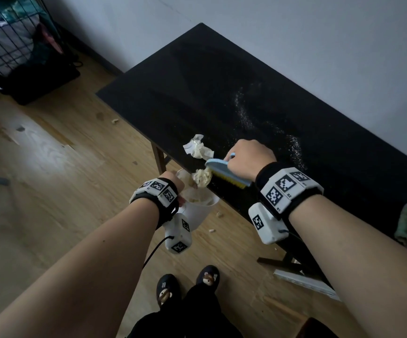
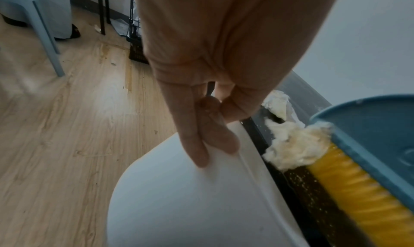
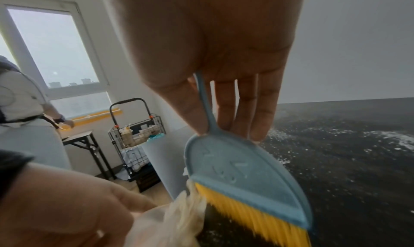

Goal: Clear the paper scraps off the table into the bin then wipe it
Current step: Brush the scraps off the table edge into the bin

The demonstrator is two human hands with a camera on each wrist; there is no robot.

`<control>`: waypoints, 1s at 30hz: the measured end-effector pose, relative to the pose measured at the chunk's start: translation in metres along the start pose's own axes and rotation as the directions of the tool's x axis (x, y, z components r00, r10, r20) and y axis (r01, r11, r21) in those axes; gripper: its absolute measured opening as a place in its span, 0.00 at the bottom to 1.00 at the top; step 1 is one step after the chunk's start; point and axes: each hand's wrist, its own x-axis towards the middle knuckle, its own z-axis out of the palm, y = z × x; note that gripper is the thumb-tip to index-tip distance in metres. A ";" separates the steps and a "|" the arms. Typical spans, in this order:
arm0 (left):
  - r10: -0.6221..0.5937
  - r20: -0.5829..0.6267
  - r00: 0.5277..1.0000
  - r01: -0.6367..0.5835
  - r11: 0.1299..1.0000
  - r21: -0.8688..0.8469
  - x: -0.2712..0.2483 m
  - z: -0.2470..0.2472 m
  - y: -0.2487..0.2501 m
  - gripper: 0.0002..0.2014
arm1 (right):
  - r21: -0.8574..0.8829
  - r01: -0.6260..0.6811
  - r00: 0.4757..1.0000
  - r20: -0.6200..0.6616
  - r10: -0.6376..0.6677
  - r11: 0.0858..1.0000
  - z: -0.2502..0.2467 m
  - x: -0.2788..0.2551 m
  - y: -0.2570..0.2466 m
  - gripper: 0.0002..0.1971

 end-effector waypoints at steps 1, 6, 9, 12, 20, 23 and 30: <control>0.010 0.007 1.000 -0.010 1.000 0.007 0.000 0.000 0.001 0.22 | 0.004 0.014 1.000 0.009 -0.014 1.000 0.000 -0.001 -0.003 0.16; 0.026 -0.006 1.000 -0.026 1.000 0.012 0.001 -0.003 0.003 0.23 | 0.049 0.010 0.995 -0.099 -0.005 0.999 -0.013 0.001 -0.008 0.15; 0.011 -0.016 1.000 -0.011 1.000 -0.015 0.002 -0.008 -0.001 0.23 | 0.103 0.012 0.977 -0.213 0.010 0.995 -0.023 0.007 -0.008 0.15; 0.011 -0.030 1.000 -0.012 0.999 -0.032 0.001 -0.012 -0.002 0.24 | 0.135 0.053 0.970 -0.243 -0.019 0.989 -0.018 0.019 -0.012 0.18; 0.035 -0.028 0.999 -0.035 0.999 -0.015 0.005 -0.019 -0.003 0.23 | 0.071 0.103 0.994 0.033 -0.105 0.992 0.007 0.039 -0.025 0.18; 0.031 -0.036 0.999 -0.031 1.000 -0.001 0.007 -0.019 -0.003 0.22 | 0.027 0.148 0.988 0.050 -0.149 0.989 0.012 0.033 -0.026 0.16; 0.073 -0.011 0.997 -0.072 0.997 0.026 0.012 -0.013 -0.006 0.23 | 0.188 0.171 0.983 -0.094 -0.156 0.967 -0.004 0.022 -0.015 0.12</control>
